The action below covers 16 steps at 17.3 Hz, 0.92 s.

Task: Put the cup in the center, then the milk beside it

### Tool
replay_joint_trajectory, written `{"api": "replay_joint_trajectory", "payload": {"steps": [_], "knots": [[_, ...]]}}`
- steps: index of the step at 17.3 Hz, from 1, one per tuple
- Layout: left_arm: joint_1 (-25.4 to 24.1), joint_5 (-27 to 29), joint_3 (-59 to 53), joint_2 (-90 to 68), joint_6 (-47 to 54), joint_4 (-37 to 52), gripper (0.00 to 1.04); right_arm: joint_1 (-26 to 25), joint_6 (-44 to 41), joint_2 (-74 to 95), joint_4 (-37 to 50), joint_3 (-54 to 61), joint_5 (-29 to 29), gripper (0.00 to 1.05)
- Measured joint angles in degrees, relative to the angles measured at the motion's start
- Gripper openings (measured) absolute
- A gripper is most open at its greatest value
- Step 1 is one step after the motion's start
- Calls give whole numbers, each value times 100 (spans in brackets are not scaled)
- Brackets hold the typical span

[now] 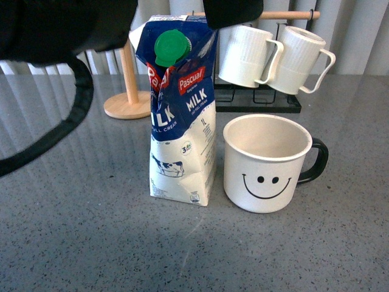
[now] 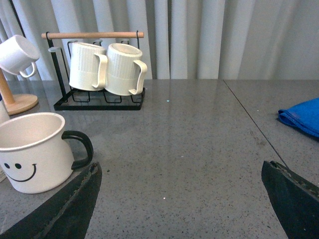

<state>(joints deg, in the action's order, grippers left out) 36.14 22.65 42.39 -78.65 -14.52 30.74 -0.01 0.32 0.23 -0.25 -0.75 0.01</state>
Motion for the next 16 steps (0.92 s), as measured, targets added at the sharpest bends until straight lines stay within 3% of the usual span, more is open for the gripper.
{"api": "replay_joint_trajectory", "payload": {"steps": [2, 6, 9, 10, 11, 16], "knots": [[-87, -105, 0, 190, 114, -127, 98, 0, 0, 0, 0, 0, -2, 98], [-817, -1056, 2, 1010, 785, -780, 98, 0, 0, 0, 0, 0, 0, 98], [-2100, -1845, -326, 2271, 1327, -1469, 98, 0, 0, 0, 0, 0, -2, 98], [-2391, -1596, -533, 2540, 1351, -1469, 92, 0, 2, 0, 0, 0, 0, 98], [-2833, -1471, -1099, 3067, 1351, -1325, 77, 0, 0, 0, 0, 0, 0, 98], [-3110, -1755, -2428, 3823, 1353, -918, 28, 0, 0, 0, -2, 0, 0, 98]]}}
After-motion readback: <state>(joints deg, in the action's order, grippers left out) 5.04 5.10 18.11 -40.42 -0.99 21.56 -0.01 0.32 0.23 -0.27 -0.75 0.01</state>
